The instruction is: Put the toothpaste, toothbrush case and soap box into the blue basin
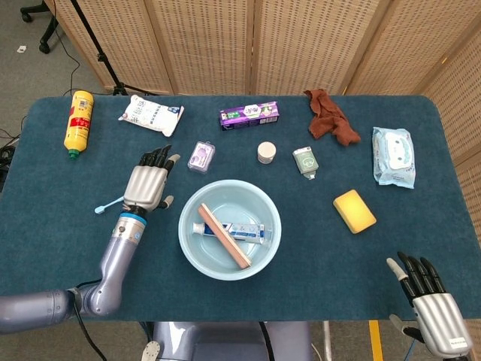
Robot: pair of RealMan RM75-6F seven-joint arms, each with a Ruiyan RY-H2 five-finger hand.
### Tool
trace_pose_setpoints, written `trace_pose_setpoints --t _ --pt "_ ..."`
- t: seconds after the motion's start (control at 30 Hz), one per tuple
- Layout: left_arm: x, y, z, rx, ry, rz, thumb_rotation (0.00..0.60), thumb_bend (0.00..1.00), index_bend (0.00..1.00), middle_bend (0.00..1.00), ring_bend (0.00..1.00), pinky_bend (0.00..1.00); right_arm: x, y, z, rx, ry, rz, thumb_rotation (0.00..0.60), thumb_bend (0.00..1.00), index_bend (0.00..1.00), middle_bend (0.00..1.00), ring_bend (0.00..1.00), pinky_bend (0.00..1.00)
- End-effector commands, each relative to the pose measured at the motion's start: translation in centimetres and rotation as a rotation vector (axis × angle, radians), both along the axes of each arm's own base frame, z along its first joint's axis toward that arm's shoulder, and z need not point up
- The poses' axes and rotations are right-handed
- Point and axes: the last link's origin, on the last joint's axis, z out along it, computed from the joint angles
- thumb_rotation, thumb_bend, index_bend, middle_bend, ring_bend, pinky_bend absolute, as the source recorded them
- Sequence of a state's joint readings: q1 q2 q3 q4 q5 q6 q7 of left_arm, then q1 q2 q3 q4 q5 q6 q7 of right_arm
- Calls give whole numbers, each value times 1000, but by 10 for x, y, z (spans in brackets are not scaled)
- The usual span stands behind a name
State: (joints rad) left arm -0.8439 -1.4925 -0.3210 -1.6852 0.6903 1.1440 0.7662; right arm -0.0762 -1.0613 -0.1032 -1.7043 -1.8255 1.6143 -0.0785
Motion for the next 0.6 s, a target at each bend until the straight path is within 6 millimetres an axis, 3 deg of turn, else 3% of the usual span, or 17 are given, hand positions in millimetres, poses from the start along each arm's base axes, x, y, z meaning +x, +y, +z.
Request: trace_pose_setpoints --t 0.03,0.6 --pt "0 14 -15 -27 20 29 600 234 0 0 0 106 -2 -2 -1 2 1 -6 600 131 0 0 0 0" --pt "8 61 -40 22 17 23 600 241 0 0 0 105 -13 -12 -8 16 14 -55 600 131 0 0 0 0"
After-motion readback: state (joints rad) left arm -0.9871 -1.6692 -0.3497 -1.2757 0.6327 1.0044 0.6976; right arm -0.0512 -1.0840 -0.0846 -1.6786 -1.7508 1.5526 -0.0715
